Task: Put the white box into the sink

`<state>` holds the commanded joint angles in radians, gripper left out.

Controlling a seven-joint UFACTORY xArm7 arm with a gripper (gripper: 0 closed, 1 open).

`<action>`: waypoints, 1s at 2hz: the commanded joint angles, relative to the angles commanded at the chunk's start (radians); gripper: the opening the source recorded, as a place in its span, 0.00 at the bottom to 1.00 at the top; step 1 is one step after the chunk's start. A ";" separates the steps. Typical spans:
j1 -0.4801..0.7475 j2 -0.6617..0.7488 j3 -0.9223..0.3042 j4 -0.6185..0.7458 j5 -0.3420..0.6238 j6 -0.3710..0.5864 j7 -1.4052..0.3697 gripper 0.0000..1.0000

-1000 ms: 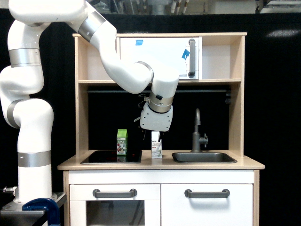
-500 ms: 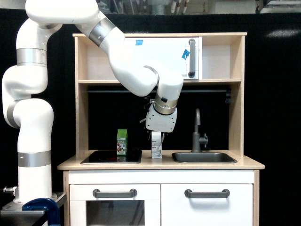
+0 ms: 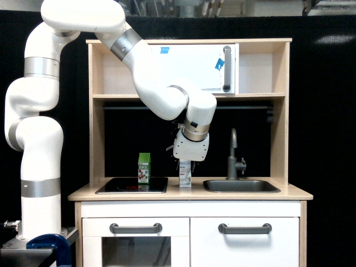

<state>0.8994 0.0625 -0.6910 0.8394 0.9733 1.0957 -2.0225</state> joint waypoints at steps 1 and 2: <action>-0.010 -0.002 0.041 -0.005 0.014 -0.022 0.012 0.00; -0.070 0.021 0.061 0.050 -0.008 0.027 0.021 0.00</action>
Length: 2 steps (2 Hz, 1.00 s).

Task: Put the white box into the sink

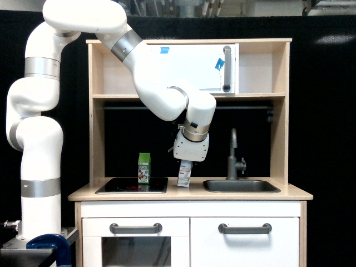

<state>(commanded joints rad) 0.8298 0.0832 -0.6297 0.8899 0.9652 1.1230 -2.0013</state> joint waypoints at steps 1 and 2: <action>-0.225 0.244 0.031 0.365 0.002 0.256 -0.008 0.00; -0.358 0.407 0.150 0.579 0.033 0.292 0.025 0.00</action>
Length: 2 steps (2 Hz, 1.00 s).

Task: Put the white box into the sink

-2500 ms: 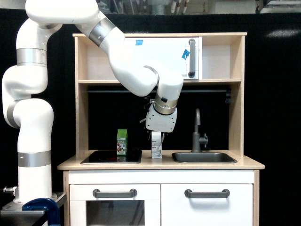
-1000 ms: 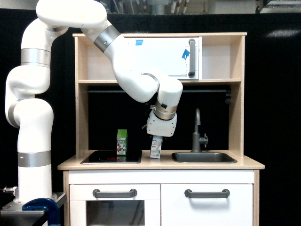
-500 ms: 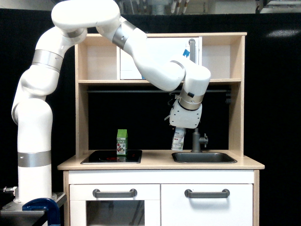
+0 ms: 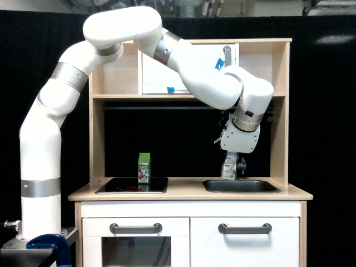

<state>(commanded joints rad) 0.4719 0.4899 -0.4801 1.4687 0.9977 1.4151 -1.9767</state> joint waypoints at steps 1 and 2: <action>-0.024 -0.005 0.079 0.009 -0.014 -0.044 0.040 1.00; -0.043 -0.220 0.127 -0.233 -0.089 -0.109 0.031 1.00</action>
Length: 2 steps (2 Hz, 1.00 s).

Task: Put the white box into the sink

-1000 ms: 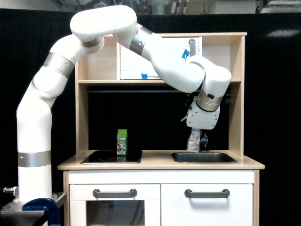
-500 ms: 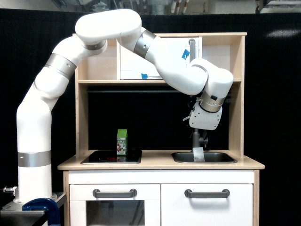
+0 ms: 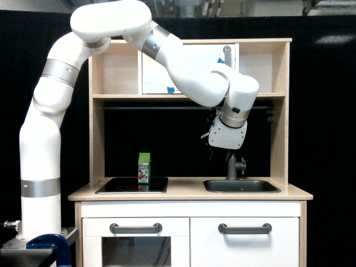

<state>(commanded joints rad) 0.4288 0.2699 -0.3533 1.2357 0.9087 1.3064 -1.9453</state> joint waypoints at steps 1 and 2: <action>-0.051 -0.263 0.013 -0.253 -0.102 -0.012 0.000 1.00; -0.099 -0.330 0.004 -0.341 -0.142 -0.005 -0.042 1.00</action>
<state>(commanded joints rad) 0.3300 -0.0602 -0.3493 0.8952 0.7666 1.3010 -1.9874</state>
